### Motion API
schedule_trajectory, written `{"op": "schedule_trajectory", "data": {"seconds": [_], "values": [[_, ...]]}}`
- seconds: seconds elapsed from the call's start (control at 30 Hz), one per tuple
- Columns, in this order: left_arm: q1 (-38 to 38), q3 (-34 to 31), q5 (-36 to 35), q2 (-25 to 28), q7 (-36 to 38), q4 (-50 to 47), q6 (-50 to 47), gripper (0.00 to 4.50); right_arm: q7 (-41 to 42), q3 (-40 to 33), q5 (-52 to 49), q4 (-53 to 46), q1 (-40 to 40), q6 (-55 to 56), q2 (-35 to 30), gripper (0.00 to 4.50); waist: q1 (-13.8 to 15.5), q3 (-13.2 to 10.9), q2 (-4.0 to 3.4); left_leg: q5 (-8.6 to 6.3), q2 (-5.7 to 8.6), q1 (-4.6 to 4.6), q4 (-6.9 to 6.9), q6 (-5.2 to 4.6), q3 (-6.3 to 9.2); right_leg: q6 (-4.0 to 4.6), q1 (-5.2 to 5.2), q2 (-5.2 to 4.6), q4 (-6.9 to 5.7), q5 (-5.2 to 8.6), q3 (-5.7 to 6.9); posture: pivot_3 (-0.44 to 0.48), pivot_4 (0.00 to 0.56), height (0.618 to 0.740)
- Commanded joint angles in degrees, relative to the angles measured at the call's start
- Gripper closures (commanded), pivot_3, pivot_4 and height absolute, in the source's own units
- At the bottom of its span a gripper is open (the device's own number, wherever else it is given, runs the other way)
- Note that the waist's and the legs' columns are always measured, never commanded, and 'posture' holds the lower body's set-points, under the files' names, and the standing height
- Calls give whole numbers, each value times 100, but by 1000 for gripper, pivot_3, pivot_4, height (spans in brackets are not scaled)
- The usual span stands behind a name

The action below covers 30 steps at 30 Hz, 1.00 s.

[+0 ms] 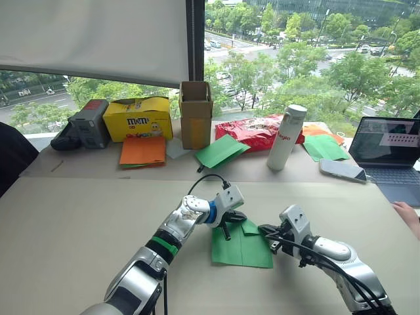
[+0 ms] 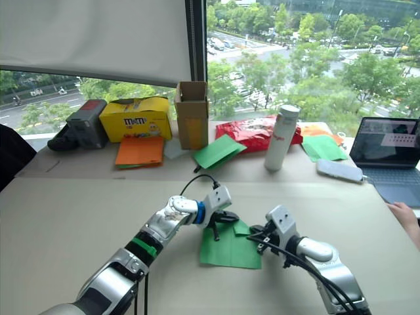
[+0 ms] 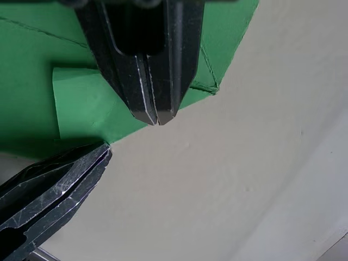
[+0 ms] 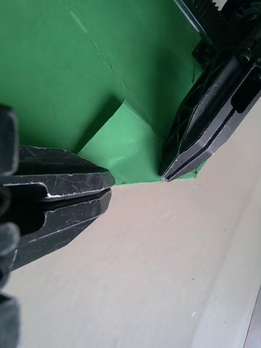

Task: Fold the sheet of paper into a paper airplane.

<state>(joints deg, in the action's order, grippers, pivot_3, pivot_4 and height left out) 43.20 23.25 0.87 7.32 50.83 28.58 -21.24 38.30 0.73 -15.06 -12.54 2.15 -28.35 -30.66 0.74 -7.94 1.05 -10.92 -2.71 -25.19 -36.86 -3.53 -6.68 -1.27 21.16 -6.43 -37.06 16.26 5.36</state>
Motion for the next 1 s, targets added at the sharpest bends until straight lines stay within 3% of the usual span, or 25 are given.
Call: {"op": "schedule_trajectory", "data": {"seconds": [0.03,0.17,0.3,0.67,0.8,1.0], "values": [[-114,74,150,72,-1,281,-120,4500,71,-307,-121,-152,-637,-181,-230,4488,14,5,3,0,1,0,0,0,0,0,-1,-2,2,0,1,0,150,740],[-72,43,147,43,18,355,-91,4500,70,-726,-435,-486,-859,-155,-235,4488,1,9,11,-2,1,1,0,-2,2,0,0,-3,5,0,2,0,150,740],[-58,-6,137,27,38,386,-77,4500,10,-1024,-908,-866,-390,-73,-82,4488,-21,9,11,-1,1,1,-1,-2,0,1,-1,-3,4,0,-7,0,150,740],[-245,-378,-181,144,19,-319,-820,4500,-328,471,-167,-48,702,-421,358,4488,-19,8,9,-1,1,-10,0,-3,-2,-1,10,0,-4,1,-7,0,150,740],[-497,-896,-608,354,-90,-1305,-1557,4500,-337,660,0,251,724,-547,351,4488,-71,7,9,0,1,-9,0,-1,-3,-1,10,2,-6,0,-8,0,150,740],[-915,-2634,-1584,632,-1003,-2823,-3127,4500,-176,831,89,524,828,-488,324,4488,-98,6,9,8,-7,-8,0,12,6,-1,8,7,-11,0,-3,0,150,740]]}}
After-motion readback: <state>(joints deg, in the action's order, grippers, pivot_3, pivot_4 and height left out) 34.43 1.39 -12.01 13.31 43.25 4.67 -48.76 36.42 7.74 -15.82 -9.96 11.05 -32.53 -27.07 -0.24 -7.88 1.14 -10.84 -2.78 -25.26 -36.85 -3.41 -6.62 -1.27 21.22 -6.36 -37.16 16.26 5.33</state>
